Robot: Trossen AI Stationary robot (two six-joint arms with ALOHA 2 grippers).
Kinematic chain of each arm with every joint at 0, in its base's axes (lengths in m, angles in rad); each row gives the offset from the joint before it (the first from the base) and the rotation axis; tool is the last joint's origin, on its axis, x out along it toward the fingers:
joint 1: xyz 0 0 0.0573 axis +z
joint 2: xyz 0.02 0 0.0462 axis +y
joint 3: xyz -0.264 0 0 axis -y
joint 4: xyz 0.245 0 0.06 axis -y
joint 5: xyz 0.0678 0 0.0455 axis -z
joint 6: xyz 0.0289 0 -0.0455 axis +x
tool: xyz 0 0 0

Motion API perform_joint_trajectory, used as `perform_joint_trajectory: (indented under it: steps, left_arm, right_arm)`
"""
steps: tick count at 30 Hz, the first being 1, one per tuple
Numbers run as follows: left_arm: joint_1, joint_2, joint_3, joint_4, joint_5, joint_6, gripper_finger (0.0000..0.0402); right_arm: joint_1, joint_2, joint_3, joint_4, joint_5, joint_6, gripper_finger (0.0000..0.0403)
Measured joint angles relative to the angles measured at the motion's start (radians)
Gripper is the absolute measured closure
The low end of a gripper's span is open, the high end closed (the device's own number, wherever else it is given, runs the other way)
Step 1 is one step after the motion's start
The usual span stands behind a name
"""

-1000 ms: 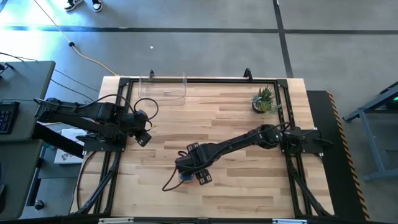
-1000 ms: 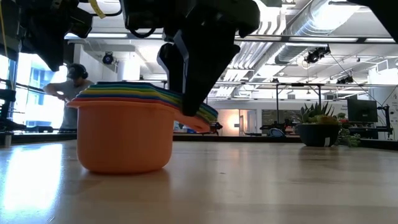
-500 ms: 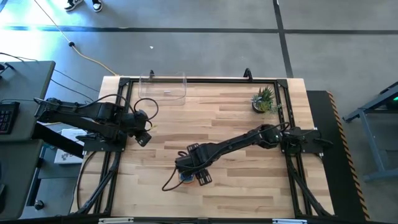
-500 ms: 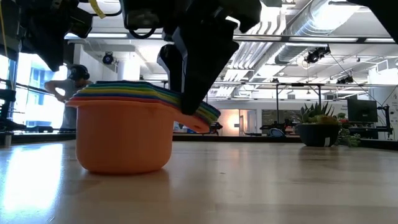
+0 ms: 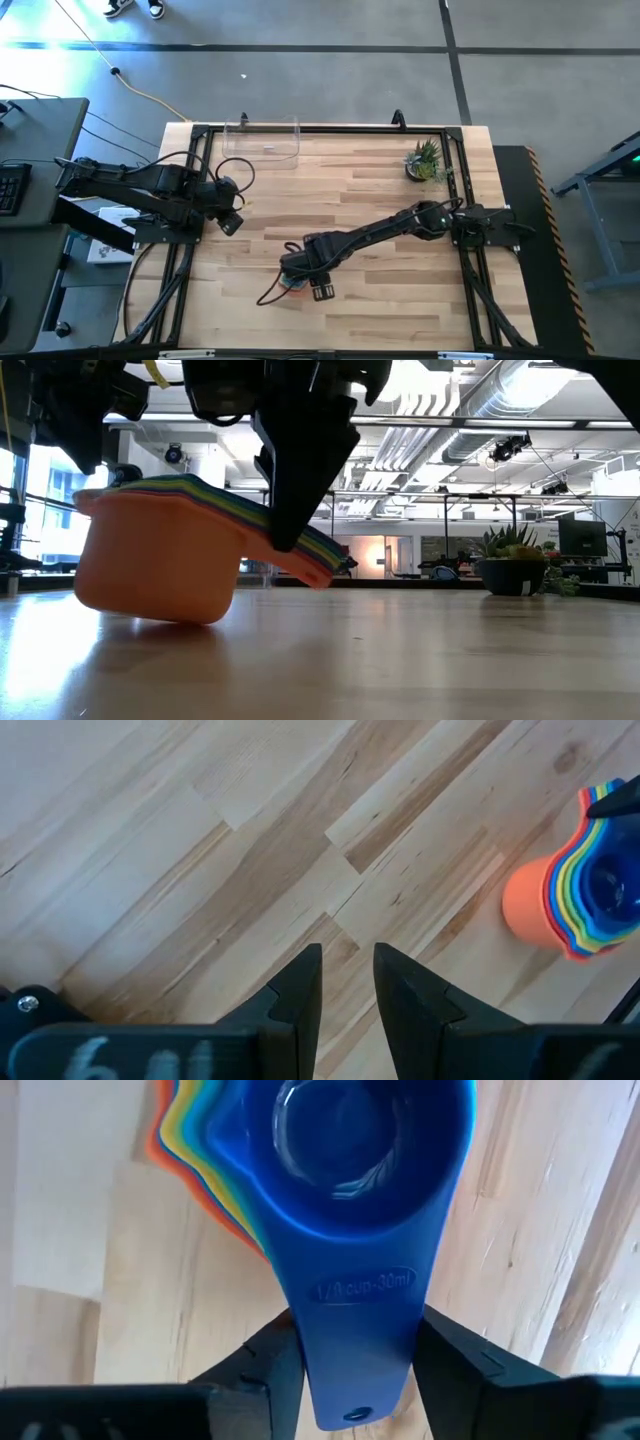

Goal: Nest measuring cups in basket
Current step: Put the nested measuring cup into the transparent bin

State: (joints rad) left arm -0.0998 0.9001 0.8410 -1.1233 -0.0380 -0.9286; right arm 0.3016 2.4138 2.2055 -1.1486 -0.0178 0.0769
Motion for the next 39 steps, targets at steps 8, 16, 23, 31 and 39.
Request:
perform_joint_trajectory:
  steps: [8, 16, 23, 31, 39]
  left_arm:
    - [0.0, 0.0, 0.0, 0.0, 0.0, 0.018, 0.0316]
    - [0.0, 0.0, 0.0, 0.0, 0.0, 0.025, 0.0316]
    - [0.0, 0.0, 0.0, 0.0, 0.0, 0.048, 0.0316]
    - [0.0, 0.0, 0.0, 0.0, 0.0, 0.05, 0.0316]
    - [0.0, 0.0, 0.0, 0.0, 0.0, 0.05, 0.0316]
  right_arm:
    - [0.0, 0.0, 0.0, 0.009, 0.015, 0.025, 0.0263]
    - [0.0, 0.0, 0.0, 0.009, 0.149, 0.076, 0.0269]
    - [-0.024, 0.0, 0.0, 0.009, 0.234, 0.17, 0.0268]
    - [-0.083, 0.0, 0.0, 0.009, 0.253, 0.244, 0.0268]
    - [-0.173, 0.0, 0.0, 0.009, 0.255, 0.265, 0.0268]
